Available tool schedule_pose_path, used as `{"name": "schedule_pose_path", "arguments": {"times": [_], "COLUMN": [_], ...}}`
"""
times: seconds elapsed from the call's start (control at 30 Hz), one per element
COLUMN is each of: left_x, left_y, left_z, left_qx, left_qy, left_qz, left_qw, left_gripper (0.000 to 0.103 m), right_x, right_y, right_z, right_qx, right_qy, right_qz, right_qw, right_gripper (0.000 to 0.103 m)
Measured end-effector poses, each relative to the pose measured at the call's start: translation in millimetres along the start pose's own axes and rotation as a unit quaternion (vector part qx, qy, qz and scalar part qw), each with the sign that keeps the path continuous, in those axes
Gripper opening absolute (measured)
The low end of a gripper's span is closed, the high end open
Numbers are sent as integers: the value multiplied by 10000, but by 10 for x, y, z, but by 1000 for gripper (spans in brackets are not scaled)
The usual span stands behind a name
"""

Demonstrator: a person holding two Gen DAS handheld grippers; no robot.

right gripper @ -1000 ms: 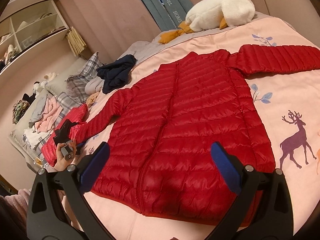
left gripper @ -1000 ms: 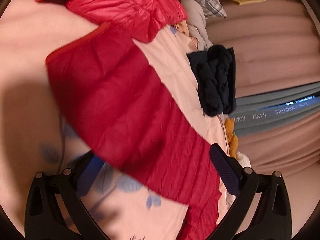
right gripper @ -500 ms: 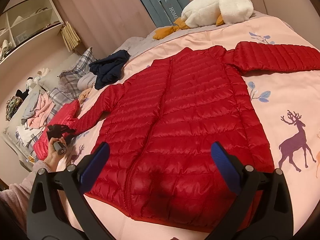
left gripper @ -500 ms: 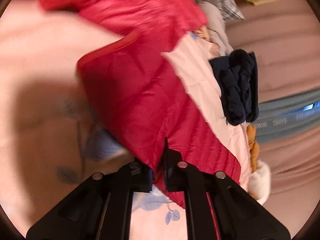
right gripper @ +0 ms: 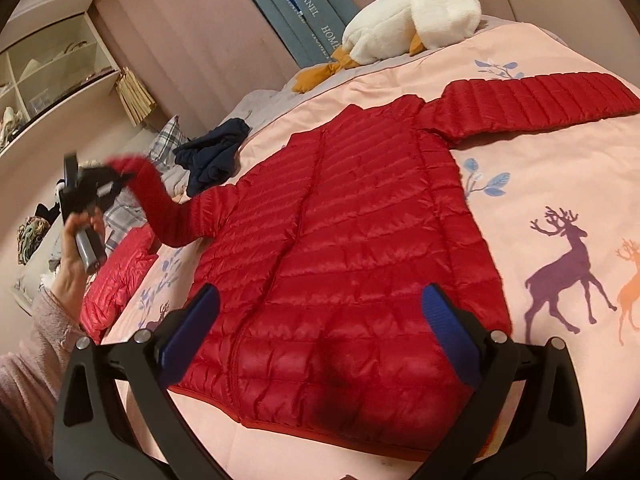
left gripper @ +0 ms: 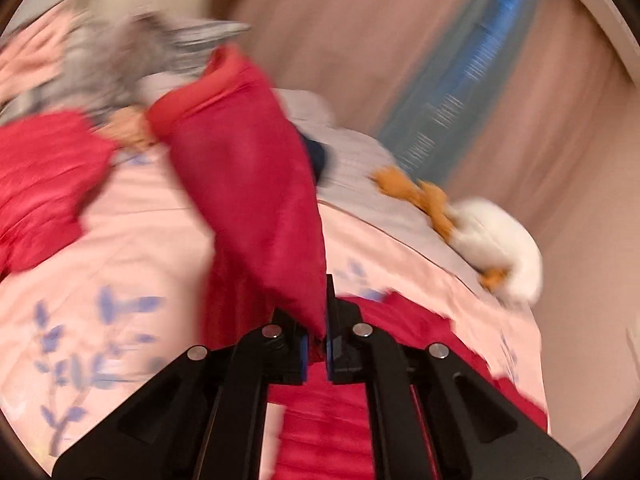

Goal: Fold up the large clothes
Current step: 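Fold the held sleeve across the jacket body with the left gripper, then release, then grasp the other sleeve cuff of the red jacket with the right gripper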

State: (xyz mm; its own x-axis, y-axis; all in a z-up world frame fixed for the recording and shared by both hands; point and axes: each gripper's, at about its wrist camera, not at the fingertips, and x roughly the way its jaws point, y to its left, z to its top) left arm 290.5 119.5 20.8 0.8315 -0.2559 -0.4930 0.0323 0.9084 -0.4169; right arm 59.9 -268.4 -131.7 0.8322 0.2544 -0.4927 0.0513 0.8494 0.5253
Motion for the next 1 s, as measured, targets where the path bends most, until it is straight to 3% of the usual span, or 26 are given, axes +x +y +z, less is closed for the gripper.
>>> {"name": "schedule_pose_path", "arguments": {"times": [0.2, 0.4, 0.5, 0.53, 0.57, 0.63, 0.73, 0.77, 0.83, 0.93, 1.0], "left_x": [429, 1150, 1494, 1539, 1611, 1624, 1476, 1425, 1276, 1268, 1246], "left_y": [-1303, -2162, -2287, -2271, -2286, -2257, -2043, -1946, -1579, -1089, -811], "left_z": [-652, -1480, -1773, -1812, -1871, -1915, -1800, -1760, -1556, -1317, -1202], "left_qx": [1067, 1722, 1660, 1629, 1561, 1424, 1420, 1383, 1156, 754, 597], "left_qy": [745, 1609, 2081, 2162, 2333, 2448, 2390, 2339, 2120, 1992, 1883], "left_qz": [-553, -389, -246, -226, -237, -288, -566, -648, -770, -838, -679], "left_qw": [9900, 9711, 9636, 9624, 9595, 9586, 9589, 9602, 9673, 9735, 9779], "left_gripper": [5, 6, 21, 33, 53, 65, 66, 72, 75, 75, 75], "right_x": [-120, -191, -212, -218, -219, -200, -96, -42, 95, 429, 709], "right_y": [-228, -508, -608, -632, -646, -670, -691, -681, -648, -595, -578], "right_z": [-5, -5, 27, 40, 57, 112, 240, 292, 421, 685, 872], "right_qx": [191, 375, 472, 483, 496, 522, 569, 566, 528, 527, 612], "right_qy": [-51, 15, 55, 58, 75, 108, 184, 202, 257, 382, 536], "right_qz": [-86, -339, -418, -420, -427, -402, -322, -286, -244, 25, 286], "right_qw": [9998, 9987, 9980, 9979, 9978, 9978, 9977, 9978, 9980, 9979, 9963], "right_gripper": [101, 101, 101, 101, 101, 101, 101, 101, 101, 101, 101]}}
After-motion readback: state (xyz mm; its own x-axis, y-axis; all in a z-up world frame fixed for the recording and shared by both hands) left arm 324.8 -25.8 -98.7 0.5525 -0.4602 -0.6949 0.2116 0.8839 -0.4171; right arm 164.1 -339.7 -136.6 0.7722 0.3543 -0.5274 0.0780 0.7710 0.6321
